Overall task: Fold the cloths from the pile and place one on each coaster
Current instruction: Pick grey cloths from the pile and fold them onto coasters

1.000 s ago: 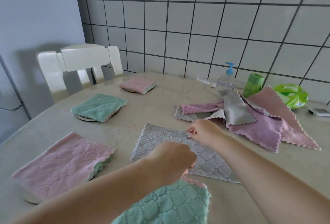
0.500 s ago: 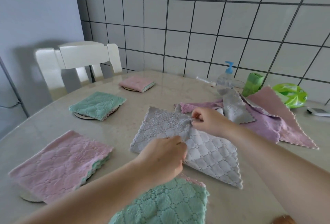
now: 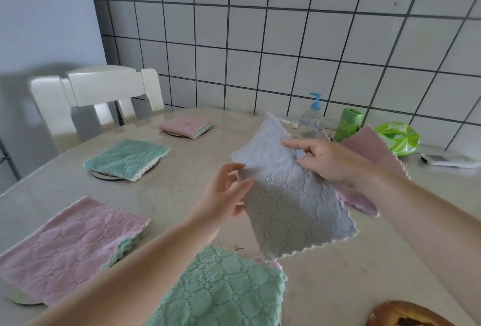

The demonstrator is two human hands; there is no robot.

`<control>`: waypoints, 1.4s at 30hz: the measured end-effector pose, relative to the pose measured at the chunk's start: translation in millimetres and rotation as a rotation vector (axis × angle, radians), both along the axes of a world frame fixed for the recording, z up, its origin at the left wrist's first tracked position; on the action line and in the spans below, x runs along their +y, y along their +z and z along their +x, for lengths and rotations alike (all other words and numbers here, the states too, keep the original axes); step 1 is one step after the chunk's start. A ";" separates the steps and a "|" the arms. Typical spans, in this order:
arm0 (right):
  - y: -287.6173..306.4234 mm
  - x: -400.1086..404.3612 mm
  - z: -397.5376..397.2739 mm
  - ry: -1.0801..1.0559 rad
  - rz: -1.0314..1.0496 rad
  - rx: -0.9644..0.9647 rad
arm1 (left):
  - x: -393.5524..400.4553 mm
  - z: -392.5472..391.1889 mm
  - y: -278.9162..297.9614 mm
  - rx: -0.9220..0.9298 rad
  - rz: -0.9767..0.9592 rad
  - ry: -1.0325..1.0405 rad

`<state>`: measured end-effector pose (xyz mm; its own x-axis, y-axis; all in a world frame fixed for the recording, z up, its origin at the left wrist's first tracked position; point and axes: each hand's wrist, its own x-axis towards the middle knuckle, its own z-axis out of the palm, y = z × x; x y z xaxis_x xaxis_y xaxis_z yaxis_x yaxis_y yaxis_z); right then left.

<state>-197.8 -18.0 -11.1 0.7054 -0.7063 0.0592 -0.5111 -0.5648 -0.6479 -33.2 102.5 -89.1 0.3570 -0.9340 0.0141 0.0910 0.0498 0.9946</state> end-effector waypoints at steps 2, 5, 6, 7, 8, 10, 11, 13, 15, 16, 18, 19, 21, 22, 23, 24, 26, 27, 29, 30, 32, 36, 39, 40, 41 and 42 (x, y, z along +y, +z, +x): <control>-10.2 1.9 -18.9 -0.063 -0.013 -0.036 | -9.0 -9.2 -0.9 -0.136 0.007 -0.051; -30.4 6.5 -56.4 -0.183 0.115 -0.120 | -17.2 -29.3 2.1 -0.206 0.084 -0.198; -39.7 9.6 -70.0 -0.221 0.164 -0.111 | -17.9 -36.7 2.5 -0.244 0.146 -0.256; -49.4 14.4 -82.1 -0.248 0.216 -0.097 | -17.1 -43.9 1.9 -0.286 0.219 -0.318; -59.7 19.4 -92.3 -0.267 0.265 -0.081 | -15.8 -49.4 -0.9 -0.299 0.286 -0.381; -77.9 29.9 -105.5 -0.307 0.323 -0.036 | -11.2 -58.6 -7.8 -0.265 0.378 -0.483; -85.5 35.0 -109.2 -0.326 0.343 -0.021 | -8.0 -61.7 -10.5 -0.295 0.383 -0.508; -96.3 43.1 -114.1 -0.341 0.385 -0.049 | -2.8 -64.2 -12.0 -0.592 0.326 -0.515; -100.4 46.7 -119.5 -0.339 0.385 -0.112 | 1.7 -62.3 -12.9 -0.968 0.211 -0.529; -101.5 48.0 -123.7 -0.336 0.378 -0.135 | 4.3 -61.5 -14.5 -1.120 0.157 -0.541; -100.5 53.1 -132.6 -0.311 0.343 -0.143 | 7.7 -59.6 -20.8 -1.343 0.148 -0.536; -101.1 55.6 -137.7 -0.278 0.295 -0.134 | 9.8 -59.0 -22.0 -1.419 0.161 -0.519; -103.5 60.9 -147.9 -0.165 0.134 -0.117 | 12.0 -56.2 -22.7 -1.557 0.082 -0.514; -104.0 64.2 -152.6 -0.118 0.057 -0.111 | 11.7 -55.5 -22.5 -1.634 -0.044 -0.526; -104.1 67.9 -156.5 -0.094 0.004 -0.095 | 10.4 -54.9 -20.9 -1.714 -0.209 -0.553; -104.8 70.8 -160.6 -0.087 -0.024 -0.067 | 8.7 -54.4 -19.8 -1.767 -0.335 -0.590; -106.5 75.3 -166.7 -0.065 -0.050 0.002 | 5.3 -50.8 -18.9 -1.809 -0.418 -0.688; -108.6 76.0 -168.5 -0.052 -0.056 0.021 | 3.7 -47.7 -18.6 -1.841 -0.449 -0.706; -113.0 77.1 -169.7 -0.044 -0.079 0.012 | 2.2 -43.8 -17.4 -1.883 -0.460 -0.726; -114.2 77.6 -169.3 -0.042 -0.099 0.008 | 0.3 -41.7 -19.3 -1.883 -0.475 -0.733; -115.8 78.3 -167.9 -0.042 -0.132 0.007 | -0.3 -41.2 -21.5 -1.833 -0.470 -0.739; -114.0 80.6 -167.1 -0.114 -0.131 -0.032 | 2.2 -40.1 -27.4 -1.617 -0.374 -0.668; -105.7 84.9 -165.6 -0.133 -0.053 -0.041 | 6.2 -40.4 -22.5 -1.381 -0.207 -0.597; -102.7 86.2 -165.1 -0.134 -0.038 -0.048 | 8.7 -41.3 -20.9 -1.336 -0.170 -0.584; -100.1 86.6 -165.2 -0.147 -0.027 -0.069 | 11.4 -42.5 -19.3 -1.292 -0.152 -0.587; -97.1 86.2 -164.8 -0.163 -0.003 -0.105 | 13.1 -42.6 -19.3 -1.244 -0.159 -0.589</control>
<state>-362.7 68.3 -108.2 0.5716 -0.8103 0.1292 -0.5254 -0.4824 -0.7008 -75.8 115.6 -108.4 -0.4117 -0.8992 0.1483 -0.7953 0.4339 0.4232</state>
